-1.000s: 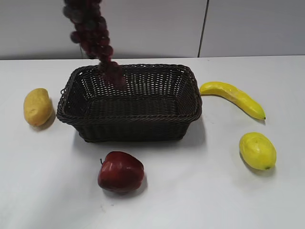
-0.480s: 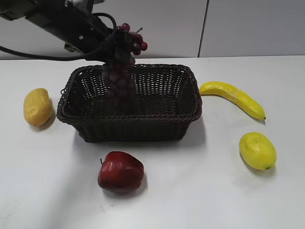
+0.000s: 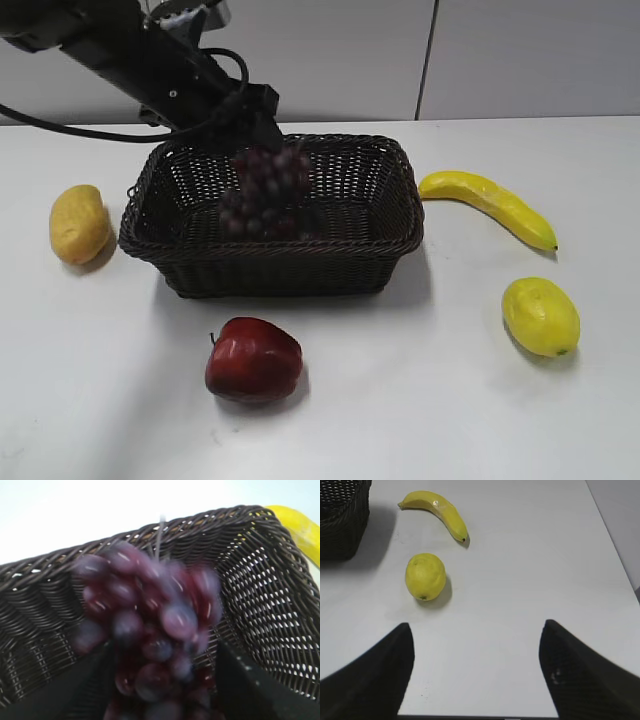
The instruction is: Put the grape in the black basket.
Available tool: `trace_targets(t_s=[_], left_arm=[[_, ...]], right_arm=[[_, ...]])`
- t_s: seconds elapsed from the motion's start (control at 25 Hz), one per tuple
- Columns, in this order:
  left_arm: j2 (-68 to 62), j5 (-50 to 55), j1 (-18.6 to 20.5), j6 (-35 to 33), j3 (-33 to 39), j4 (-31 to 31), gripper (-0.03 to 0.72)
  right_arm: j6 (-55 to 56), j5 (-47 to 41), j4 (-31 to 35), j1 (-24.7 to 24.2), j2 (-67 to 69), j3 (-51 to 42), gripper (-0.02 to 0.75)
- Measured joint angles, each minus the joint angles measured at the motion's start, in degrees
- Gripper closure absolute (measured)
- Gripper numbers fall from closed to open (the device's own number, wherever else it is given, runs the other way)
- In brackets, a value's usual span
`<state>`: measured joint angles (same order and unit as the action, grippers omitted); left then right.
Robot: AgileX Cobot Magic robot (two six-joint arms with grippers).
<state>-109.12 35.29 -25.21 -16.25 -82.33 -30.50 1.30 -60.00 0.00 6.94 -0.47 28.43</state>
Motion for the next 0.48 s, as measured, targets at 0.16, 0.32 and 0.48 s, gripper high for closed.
trace_targets(t_s=[0.16, 0.32, 0.48], left_arm=[[4.7, 2.5, 0.0, 0.0, -0.1, 0.4, 0.079], [12.4, 7.4, 0.1, 0.0, -0.2, 4.1, 0.087], [20.8, 14.6, 0.1, 0.6, -0.2, 9.3, 0.098]], right_arm=[[0.0, 0.0, 0.0, 0.0, 0.0, 0.0, 0.148], [0.0, 0.0, 0.0, 0.0, 0.0, 0.0, 0.148], [0.0, 0.0, 0.0, 0.0, 0.0, 0.0, 0.148]])
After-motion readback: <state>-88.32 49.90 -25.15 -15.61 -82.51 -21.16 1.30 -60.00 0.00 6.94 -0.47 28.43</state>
